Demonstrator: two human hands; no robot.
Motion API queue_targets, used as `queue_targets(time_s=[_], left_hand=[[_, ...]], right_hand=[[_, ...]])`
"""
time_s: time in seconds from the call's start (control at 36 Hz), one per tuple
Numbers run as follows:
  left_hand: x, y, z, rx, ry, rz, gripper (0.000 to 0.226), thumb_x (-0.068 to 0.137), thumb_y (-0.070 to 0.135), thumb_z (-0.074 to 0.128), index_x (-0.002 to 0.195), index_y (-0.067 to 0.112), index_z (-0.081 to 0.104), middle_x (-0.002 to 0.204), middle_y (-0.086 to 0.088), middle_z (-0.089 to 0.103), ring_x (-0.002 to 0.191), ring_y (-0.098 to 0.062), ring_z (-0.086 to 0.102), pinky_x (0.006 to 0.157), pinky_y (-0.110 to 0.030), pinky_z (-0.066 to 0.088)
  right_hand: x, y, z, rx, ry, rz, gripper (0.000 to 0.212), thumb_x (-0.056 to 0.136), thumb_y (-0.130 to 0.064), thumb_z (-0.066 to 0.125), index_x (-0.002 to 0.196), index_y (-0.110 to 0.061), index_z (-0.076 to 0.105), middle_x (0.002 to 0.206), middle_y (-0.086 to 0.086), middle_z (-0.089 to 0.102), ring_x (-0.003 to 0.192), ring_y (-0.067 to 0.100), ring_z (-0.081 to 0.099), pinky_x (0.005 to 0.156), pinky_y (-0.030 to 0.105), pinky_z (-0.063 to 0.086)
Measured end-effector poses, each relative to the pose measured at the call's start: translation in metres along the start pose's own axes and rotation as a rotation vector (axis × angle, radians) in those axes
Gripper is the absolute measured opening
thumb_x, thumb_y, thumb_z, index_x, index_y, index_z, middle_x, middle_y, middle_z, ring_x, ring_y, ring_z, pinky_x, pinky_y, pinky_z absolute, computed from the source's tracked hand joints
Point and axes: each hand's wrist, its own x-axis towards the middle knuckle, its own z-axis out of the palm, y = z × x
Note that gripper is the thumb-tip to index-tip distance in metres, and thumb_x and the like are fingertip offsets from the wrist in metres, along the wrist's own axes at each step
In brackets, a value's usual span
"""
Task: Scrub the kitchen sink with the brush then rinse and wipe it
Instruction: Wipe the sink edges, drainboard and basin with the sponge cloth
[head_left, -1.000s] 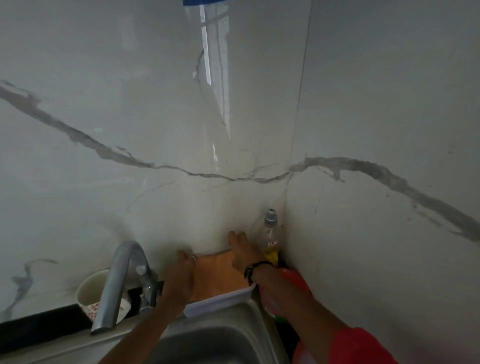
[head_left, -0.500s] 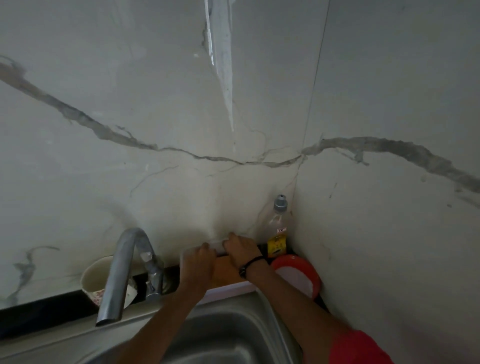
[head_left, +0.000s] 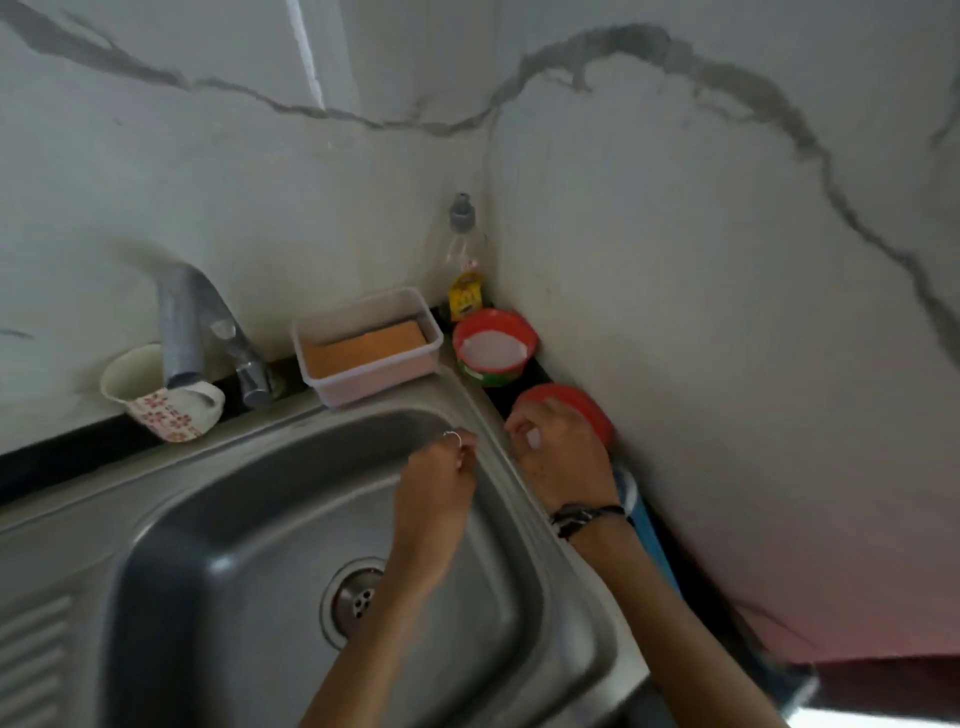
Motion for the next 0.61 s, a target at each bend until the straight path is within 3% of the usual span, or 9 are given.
queue_targets(time_s=[0.19, 0.28, 0.36, 0.47, 0.61], left_hand=[[-0.038, -0.006, 0.048, -0.129, -0.202, 0.022, 0.021, 0.087, 0.008, 0.055, 0.104, 0.014, 0.065, 0.095, -0.007, 0.071, 0.091, -0.022, 0.066, 0.079, -0.036, 0.052], [-0.030, -0.008, 0.059, -0.056, -0.244, 0.069, 0.029, 0.088, 0.013, 0.057, 0.116, 0.013, 0.059, 0.107, -0.010, 0.067, 0.101, -0.026, 0.063, 0.083, -0.038, 0.050], [-0.018, -0.008, 0.068, -0.073, -0.250, 0.028, 0.032, 0.086, 0.016, 0.060, 0.118, 0.011, 0.057, 0.111, -0.011, 0.065, 0.105, -0.026, 0.061, 0.086, -0.036, 0.049], [-0.010, -0.008, 0.075, -0.099, -0.245, -0.024, 0.027, 0.083, 0.021, 0.064, 0.108, 0.012, 0.059, 0.105, -0.010, 0.068, 0.101, -0.025, 0.063, 0.084, -0.035, 0.050], [-0.011, -0.008, 0.077, -0.169, -0.219, -0.022, 0.012, 0.083, 0.015, 0.064, 0.095, 0.013, 0.063, 0.094, -0.006, 0.069, 0.092, -0.023, 0.064, 0.079, -0.033, 0.049]], right_hand=[[-0.081, 0.075, -0.016, -0.044, 0.057, 0.317, 0.016, 0.090, -0.012, 0.051, 0.099, -0.011, 0.063, 0.109, 0.010, 0.058, 0.097, 0.031, 0.060, 0.079, 0.036, 0.046], [-0.104, 0.099, -0.014, -0.071, 0.124, 0.443, 0.012, 0.089, -0.013, 0.050, 0.095, -0.011, 0.060, 0.104, 0.010, 0.055, 0.096, 0.032, 0.058, 0.077, 0.038, 0.047], [-0.117, 0.108, -0.005, -0.092, 0.174, 0.514, 0.018, 0.087, -0.015, 0.053, 0.104, -0.010, 0.057, 0.110, 0.009, 0.055, 0.106, 0.028, 0.054, 0.082, 0.037, 0.045], [-0.121, 0.109, 0.006, -0.248, -0.007, 0.631, 0.043, 0.089, -0.036, 0.053, 0.124, -0.012, 0.046, 0.127, 0.007, 0.049, 0.121, 0.023, 0.046, 0.093, 0.033, 0.042], [-0.121, 0.104, 0.009, -0.227, -0.058, 0.592, 0.031, 0.094, -0.022, 0.043, 0.122, -0.007, 0.045, 0.126, 0.011, 0.046, 0.112, 0.029, 0.053, 0.089, 0.035, 0.042]])
